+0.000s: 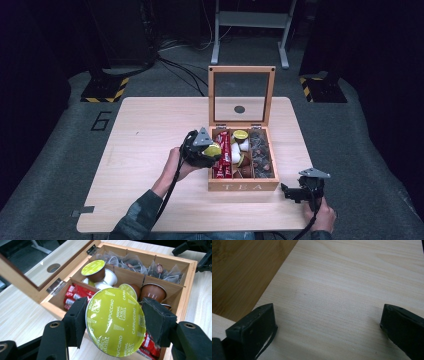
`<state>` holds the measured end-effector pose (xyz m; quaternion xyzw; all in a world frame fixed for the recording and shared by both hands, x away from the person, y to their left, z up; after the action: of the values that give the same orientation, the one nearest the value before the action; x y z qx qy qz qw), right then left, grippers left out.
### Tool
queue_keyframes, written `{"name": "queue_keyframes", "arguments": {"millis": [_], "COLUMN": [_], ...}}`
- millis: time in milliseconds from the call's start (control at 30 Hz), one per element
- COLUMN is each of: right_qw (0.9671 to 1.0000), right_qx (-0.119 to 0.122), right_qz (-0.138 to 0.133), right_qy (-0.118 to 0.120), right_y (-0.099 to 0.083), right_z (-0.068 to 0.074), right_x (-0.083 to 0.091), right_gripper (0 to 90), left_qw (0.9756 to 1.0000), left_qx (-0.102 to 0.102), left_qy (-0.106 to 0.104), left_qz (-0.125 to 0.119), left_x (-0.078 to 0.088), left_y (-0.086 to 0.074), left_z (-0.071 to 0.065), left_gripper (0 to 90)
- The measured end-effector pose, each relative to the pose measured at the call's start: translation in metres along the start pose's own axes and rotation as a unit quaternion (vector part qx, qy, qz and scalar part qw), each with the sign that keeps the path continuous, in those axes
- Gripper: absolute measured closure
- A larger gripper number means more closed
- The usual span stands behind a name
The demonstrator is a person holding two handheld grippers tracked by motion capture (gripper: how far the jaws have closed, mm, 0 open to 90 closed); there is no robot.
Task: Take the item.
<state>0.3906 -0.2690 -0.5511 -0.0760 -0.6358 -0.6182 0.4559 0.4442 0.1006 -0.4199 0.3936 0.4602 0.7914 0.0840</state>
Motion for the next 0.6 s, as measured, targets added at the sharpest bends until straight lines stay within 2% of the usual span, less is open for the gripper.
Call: {"name": "queue_keyframes", "arguments": {"millis": [300,600], "right_qw": [1.0000,1.0000], "right_qx": [-0.001,-0.002], "right_qz": [0.000,-0.001], "right_qy": [0.000,0.000], "right_y": [0.000,0.000], "right_z": [0.000,0.000], "right_x": [0.000,0.000], "right_gripper": [0.0,0.0], "left_qw": [0.9998,0.9988], "left_qx": [0.009,0.025], "left_qy": [0.017,0.040], "left_qz": [0.000,-0.010], "left_x": [0.014,0.030], "left_y": [-0.011,-0.018], "left_z": [0.015,0.034], "left_gripper": [39.4,39.4]}}
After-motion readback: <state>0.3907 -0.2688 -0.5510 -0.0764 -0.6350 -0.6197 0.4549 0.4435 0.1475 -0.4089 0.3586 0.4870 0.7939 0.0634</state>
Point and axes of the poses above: each handheld gripper's, and its own axes: x roughly backward along the jaws, y roughly out of its top, z roughly to its left, the point moved 3 cm from there along -x, roughly forward along the jaws, and after that the axes turned 15 degrees about y, right-handed, at the moved point
